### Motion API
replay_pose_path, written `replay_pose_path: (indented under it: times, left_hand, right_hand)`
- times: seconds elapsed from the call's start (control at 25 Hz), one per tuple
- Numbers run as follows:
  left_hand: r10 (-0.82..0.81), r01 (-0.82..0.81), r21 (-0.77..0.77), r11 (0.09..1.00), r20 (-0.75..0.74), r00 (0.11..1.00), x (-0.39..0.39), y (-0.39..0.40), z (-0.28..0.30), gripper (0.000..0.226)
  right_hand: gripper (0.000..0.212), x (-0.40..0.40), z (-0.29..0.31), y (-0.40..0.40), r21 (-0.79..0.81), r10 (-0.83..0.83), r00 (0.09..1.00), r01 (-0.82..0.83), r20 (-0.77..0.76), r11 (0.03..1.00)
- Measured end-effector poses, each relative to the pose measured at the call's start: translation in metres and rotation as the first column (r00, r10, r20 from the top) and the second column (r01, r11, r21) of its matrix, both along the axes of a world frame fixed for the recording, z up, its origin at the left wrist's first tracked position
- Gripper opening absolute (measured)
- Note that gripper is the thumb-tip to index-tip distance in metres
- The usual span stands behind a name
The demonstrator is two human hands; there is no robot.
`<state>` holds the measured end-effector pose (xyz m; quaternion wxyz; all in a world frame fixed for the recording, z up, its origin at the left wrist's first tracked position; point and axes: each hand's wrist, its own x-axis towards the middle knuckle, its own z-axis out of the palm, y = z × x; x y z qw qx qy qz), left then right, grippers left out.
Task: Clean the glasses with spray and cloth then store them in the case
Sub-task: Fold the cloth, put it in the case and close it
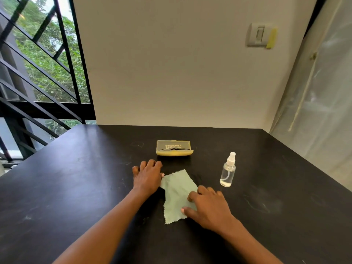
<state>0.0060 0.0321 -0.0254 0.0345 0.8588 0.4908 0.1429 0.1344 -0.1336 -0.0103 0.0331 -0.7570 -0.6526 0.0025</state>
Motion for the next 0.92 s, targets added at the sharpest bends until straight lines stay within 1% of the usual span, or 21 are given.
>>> replay_pose_path:
  times: [0.08, 0.16, 0.2, 0.24, 0.36, 0.44, 0.48, 0.52, 0.6, 0.72, 0.8, 0.92]
  left_hand:
    - [0.015, -0.011, -0.031, 0.999, 0.127, 0.992, 0.006, -0.005, 0.004, 0.027]
    - [0.034, -0.008, -0.099, 0.995, 0.258, 0.965, 0.009, -0.009, 0.009, 0.025]
    - [0.038, -0.001, -0.13, 0.992, 0.285, 0.958, 0.008, -0.011, 0.012, 0.027]
    - [0.029, 0.011, -0.145, 0.989, 0.27, 0.962, 0.006, -0.015, 0.015, 0.028]
    - [-0.034, 0.042, -0.094, 0.995, 0.088, 0.996, -0.004, -0.028, 0.015, 0.024]
    - [-0.041, 0.041, -0.047, 0.998, -0.004, 0.999, -0.011, -0.035, 0.008, 0.019]
    - [-0.039, 0.038, -0.041, 0.998, -0.027, 0.999, -0.016, -0.036, 0.002, 0.019]
    - [-0.038, 0.036, -0.051, 0.998, -0.031, 0.999, -0.02, -0.034, -0.003, 0.02]
    - [-0.044, 0.042, -0.125, 0.991, -0.013, 0.999, -0.028, -0.025, -0.011, 0.022]
    - [-0.066, 0.058, -0.24, 0.969, -0.024, 0.998, -0.031, -0.011, -0.017, 0.034]
    - [-0.039, 0.031, -0.23, 0.973, -0.032, 0.999, -0.024, -0.013, -0.016, 0.036]
    - [0.04, -0.028, -0.214, 0.977, 0.055, 0.998, -0.011, -0.017, -0.009, 0.029]
  right_hand:
    - [0.043, -0.001, 0.007, 0.003, 0.03, -0.013, 0.994, 0.016, -0.106, 0.999]
    - [0.032, 0.007, 0.007, 0.018, 0.144, -0.006, 0.978, 0.037, -0.209, 0.989]
    - [0.027, 0.013, 0.005, 0.027, 0.187, 0.008, 0.966, 0.042, -0.257, 0.981]
    - [0.026, 0.018, 0.002, 0.037, 0.195, 0.029, 0.956, 0.029, -0.29, 0.98]
    - [0.039, 0.018, -0.013, 0.059, 0.106, 0.088, 0.958, -0.061, -0.273, 0.992]
    - [0.048, 0.013, -0.021, 0.062, 0.022, 0.07, 0.969, -0.066, -0.237, 0.998]
    - [0.052, 0.012, -0.025, 0.062, -0.015, 0.048, 0.975, -0.053, -0.216, 0.998]
    - [0.055, 0.012, -0.027, 0.06, -0.041, 0.024, 0.981, -0.032, -0.19, 0.999]
    - [0.059, 0.015, -0.031, 0.058, -0.072, -0.026, 0.989, 0.016, -0.145, 0.997]
    - [0.062, 0.018, -0.031, 0.057, -0.093, -0.079, 0.988, 0.067, -0.132, 0.993]
    - [0.063, 0.017, -0.031, 0.058, -0.097, -0.084, 0.988, 0.072, -0.131, 0.993]
    - [0.063, 0.017, -0.03, 0.058, -0.102, -0.079, 0.989, 0.067, -0.121, 0.992]
